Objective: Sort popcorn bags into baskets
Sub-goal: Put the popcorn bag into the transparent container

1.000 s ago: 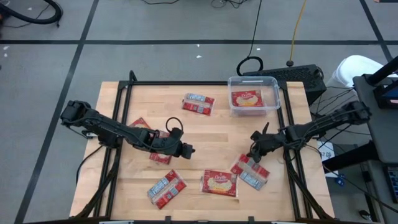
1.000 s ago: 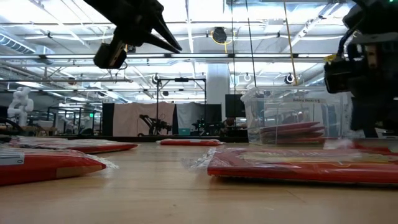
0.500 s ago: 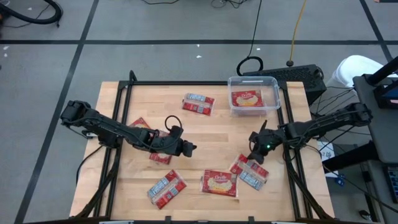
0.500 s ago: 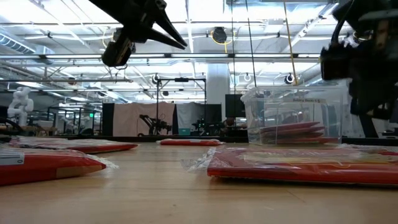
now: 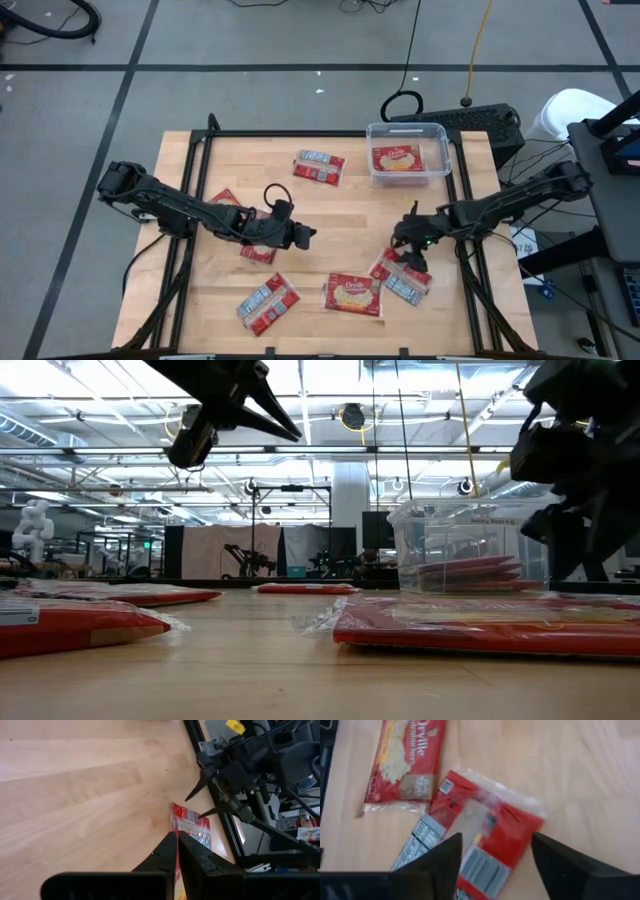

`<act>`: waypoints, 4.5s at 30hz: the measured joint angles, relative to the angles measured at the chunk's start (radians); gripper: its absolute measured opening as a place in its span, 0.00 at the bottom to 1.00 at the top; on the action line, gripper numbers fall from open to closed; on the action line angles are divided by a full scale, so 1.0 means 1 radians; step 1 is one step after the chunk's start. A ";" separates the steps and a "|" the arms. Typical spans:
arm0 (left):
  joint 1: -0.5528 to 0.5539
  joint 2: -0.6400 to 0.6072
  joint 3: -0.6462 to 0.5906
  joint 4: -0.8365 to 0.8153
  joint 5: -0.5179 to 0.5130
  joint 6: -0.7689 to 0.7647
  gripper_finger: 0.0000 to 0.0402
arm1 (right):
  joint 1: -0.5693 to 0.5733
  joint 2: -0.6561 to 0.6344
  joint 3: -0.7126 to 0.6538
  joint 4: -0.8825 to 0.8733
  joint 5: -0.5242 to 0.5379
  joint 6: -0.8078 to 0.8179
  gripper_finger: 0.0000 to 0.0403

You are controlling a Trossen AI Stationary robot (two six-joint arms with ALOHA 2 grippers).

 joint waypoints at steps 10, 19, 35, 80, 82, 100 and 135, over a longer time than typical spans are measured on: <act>-0.018 0.000 0.000 0.025 -0.024 -0.001 0.05 | 0.000 0.217 0.000 0.188 0.002 -0.162 0.63; -0.017 0.000 0.000 0.022 -0.024 0.010 0.05 | 0.010 0.318 0.004 0.258 0.081 -0.284 0.28; 0.020 0.040 0.002 0.056 -0.066 0.173 0.05 | -0.007 0.301 0.036 0.431 0.153 -0.218 0.00; 0.073 0.359 0.286 0.110 0.110 0.739 0.01 | -0.131 -0.120 0.072 0.377 0.156 -0.093 0.14; 0.070 0.284 0.286 0.020 0.024 0.836 0.01 | -0.143 -0.170 0.072 0.363 0.153 -0.045 0.17; 0.008 0.185 0.344 -0.311 -0.444 1.394 0.02 | -0.179 -0.184 0.071 0.355 -0.039 0.670 0.23; 0.160 0.196 0.420 -0.187 -0.571 2.121 0.02 | -0.367 -0.014 0.244 0.661 0.299 1.263 0.45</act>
